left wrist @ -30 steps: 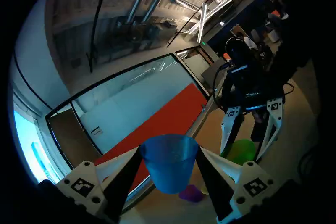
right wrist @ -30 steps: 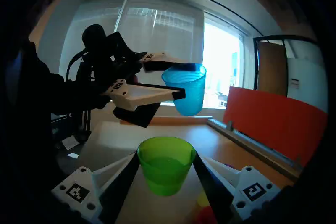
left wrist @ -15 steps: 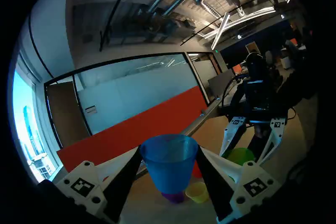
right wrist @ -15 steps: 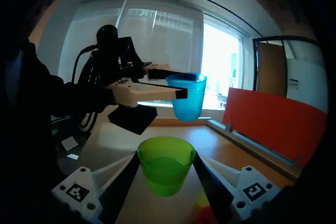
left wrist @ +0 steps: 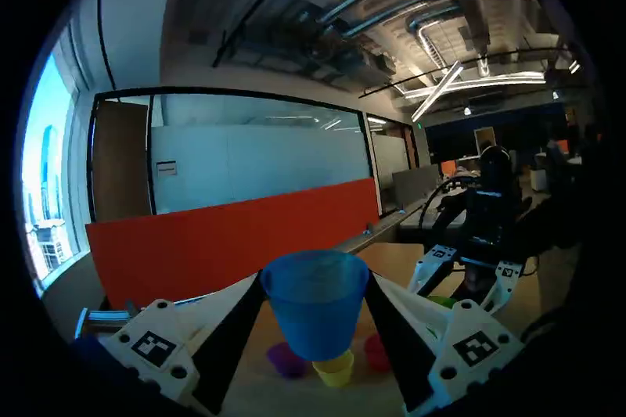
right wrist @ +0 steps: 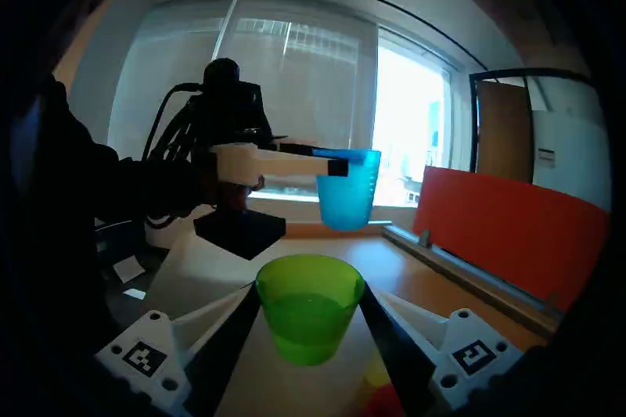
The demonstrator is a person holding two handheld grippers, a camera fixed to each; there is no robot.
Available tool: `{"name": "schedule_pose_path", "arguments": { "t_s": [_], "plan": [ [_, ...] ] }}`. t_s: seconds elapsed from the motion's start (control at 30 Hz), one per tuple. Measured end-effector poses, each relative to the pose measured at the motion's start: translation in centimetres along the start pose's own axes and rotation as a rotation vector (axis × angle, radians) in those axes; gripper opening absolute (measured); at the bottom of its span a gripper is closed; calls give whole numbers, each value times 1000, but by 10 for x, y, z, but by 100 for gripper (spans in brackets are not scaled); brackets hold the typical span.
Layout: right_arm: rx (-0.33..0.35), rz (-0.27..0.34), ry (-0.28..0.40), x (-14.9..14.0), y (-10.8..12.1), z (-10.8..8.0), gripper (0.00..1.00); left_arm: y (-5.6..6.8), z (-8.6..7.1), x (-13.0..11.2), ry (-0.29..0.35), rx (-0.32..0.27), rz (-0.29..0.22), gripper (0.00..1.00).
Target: Pour water
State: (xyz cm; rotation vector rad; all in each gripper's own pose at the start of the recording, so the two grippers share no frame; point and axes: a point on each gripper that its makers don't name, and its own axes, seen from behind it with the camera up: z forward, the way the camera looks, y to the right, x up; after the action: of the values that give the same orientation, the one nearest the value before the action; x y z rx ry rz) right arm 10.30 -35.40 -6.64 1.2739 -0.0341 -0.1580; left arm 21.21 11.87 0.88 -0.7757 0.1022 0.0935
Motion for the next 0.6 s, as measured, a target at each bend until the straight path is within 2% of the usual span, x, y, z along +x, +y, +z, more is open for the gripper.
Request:
{"name": "schedule_pose_path", "arguments": {
  "t_s": [0.2, 0.43, 0.6],
  "plan": [
    [-1, 2, 1, 1, 0, 1, 91, -9, -3, -2, -12, 15, -17, 87],
    [1, 5, -10, -3, 0, 2, 91, -5, -5, -13, -38, -2, -22, 87],
    [0, 7, -34, -10, 1, -1, 91, -5, -7, -28, -84, -16, -34, 87]
  ]
}}
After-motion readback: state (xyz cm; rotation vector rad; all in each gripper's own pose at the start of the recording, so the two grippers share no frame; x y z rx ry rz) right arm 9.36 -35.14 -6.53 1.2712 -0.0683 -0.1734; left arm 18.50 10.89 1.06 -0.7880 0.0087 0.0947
